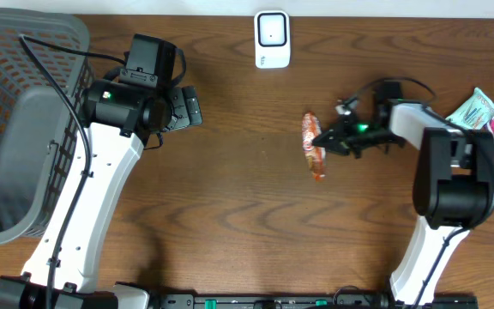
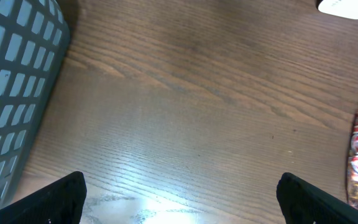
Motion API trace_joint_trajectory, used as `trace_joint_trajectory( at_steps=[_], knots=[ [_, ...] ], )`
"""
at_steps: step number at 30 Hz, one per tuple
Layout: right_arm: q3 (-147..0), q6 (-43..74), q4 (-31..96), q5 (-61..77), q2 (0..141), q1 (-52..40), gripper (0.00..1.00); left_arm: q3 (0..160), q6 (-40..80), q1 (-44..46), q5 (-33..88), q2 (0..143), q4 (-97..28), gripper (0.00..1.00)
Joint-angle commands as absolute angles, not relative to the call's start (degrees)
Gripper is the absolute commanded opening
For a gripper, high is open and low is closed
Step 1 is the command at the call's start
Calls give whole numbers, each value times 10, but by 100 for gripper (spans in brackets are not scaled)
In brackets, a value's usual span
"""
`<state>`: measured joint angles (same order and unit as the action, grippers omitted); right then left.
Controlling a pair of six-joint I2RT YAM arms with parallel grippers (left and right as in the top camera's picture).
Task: Scan the item barcode
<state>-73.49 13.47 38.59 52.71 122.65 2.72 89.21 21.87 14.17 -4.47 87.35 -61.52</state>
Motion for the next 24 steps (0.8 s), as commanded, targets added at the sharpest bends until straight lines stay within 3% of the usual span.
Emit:
trace_joint_trajectory(
  at_steps=[1,3,5,10,15,17,18,21,24],
  knots=[
    [-740,151,400,479,1231,76,21,891,217,140,-50,872,-617,98],
    [-763,145,440,479,1231,103,32,891,217,140,-50,872,-617,98],
    [-801,122,498,474,1230,121,35,891,217,140,-50,872,-617,98],
    [-884,64,626,391,1208,109,36,891,217,140,-50,872,-617,98],
    [-886,53,637,279,1198,33,38,891,217,140,-50,872,-617,98],
    [-883,63,625,206,1199,-3,58,891,217,140,-50,872,-617,98],
    [-880,82,613,168,1200,-26,73,891,217,140,-50,872,-617,98],
    [-872,115,585,140,1200,-63,93,891,217,140,-50,872,-617,98],
    [-868,135,576,140,1200,-76,93,891,217,140,-50,872,-617,98]
  ],
)
